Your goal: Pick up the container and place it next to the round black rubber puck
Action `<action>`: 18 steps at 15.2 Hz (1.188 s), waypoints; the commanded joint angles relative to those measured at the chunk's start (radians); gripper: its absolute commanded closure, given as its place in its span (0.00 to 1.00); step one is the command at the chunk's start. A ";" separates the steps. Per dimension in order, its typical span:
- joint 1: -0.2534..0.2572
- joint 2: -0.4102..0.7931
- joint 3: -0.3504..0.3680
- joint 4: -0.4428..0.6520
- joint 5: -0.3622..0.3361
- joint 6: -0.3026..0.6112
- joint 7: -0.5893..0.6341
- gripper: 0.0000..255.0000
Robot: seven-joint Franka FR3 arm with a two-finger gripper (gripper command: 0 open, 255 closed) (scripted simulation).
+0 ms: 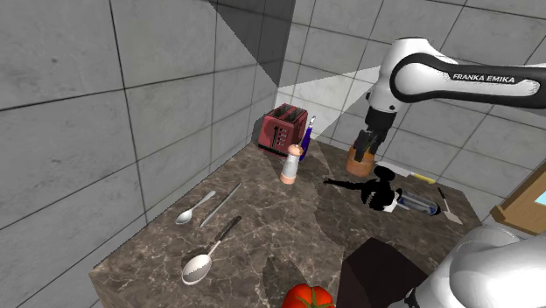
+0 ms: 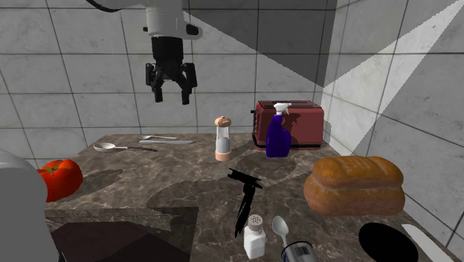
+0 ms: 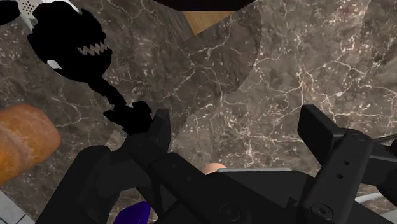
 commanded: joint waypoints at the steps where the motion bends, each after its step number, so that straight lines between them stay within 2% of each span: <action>1: 0.007 0.084 -0.008 0.043 0.004 0.041 -0.016 0.00; 10: 0.029 0.448 -0.030 0.302 0.043 0.139 -0.092 0.00; 18: 0.028 0.777 -0.026 0.627 0.090 0.134 -0.157 0.00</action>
